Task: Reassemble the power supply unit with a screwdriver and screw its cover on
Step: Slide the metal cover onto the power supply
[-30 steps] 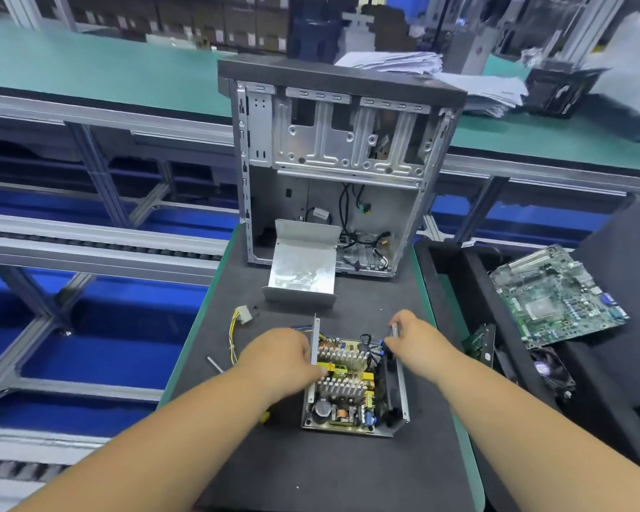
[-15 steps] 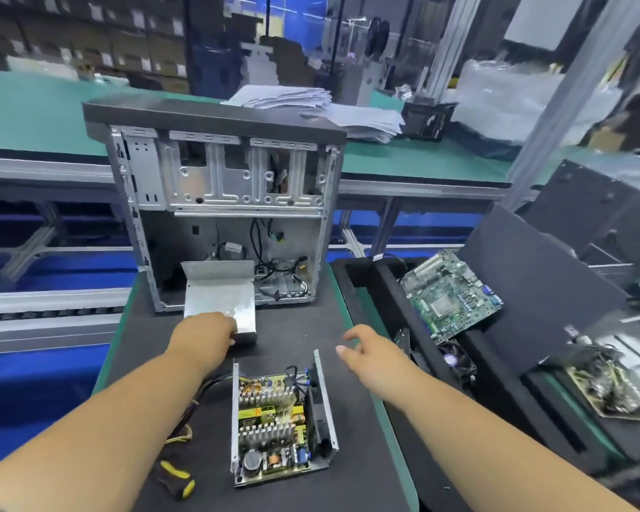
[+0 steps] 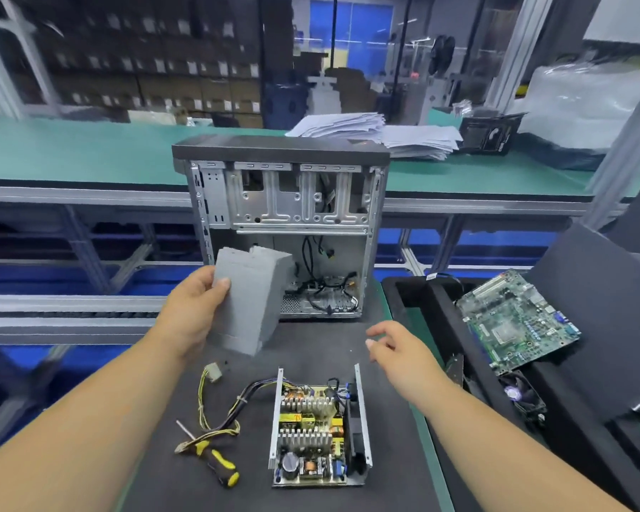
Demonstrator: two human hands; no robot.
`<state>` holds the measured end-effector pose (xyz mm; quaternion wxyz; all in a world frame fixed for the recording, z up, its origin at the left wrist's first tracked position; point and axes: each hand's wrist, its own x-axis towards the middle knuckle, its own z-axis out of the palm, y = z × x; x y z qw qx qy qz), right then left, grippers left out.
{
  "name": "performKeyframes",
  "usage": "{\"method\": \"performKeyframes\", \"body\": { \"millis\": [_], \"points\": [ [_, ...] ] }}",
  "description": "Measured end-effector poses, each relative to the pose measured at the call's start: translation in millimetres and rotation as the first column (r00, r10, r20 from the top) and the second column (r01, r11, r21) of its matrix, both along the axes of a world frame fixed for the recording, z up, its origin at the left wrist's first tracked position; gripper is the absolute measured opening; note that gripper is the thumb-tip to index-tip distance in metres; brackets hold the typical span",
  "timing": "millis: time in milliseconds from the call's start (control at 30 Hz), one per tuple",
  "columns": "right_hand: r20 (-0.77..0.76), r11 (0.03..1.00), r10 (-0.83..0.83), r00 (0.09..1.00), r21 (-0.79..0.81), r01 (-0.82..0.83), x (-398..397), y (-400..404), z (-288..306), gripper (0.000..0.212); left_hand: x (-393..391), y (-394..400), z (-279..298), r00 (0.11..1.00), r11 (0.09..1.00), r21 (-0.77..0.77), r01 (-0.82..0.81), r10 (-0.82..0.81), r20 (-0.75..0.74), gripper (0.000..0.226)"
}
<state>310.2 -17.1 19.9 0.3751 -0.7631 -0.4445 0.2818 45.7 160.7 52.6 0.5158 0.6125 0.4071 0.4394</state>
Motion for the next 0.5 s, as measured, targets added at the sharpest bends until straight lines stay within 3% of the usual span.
{"method": "performKeyframes", "body": {
  "millis": [100,200,500],
  "points": [
    [-0.056,0.999,0.022,0.998,0.045,-0.019,-2.8,2.6,13.8,0.015,3.5,-13.0,14.2,0.970,0.979,-0.203,-0.010,0.059,0.236,0.026],
    [-0.094,0.995,0.050,0.994,0.085,-0.042,0.1,1.4,28.7,0.023,15.5,-30.6,21.0,0.928,0.948,-0.313,0.065,0.058,0.367,0.027],
    [-0.212,0.989,0.066,0.975,0.140,-0.037,32.4,-26.9,49.4,0.037,78.9,-100.0,47.7,0.887,0.930,-0.353,0.106,0.072,0.456,0.024]
  ]
}}
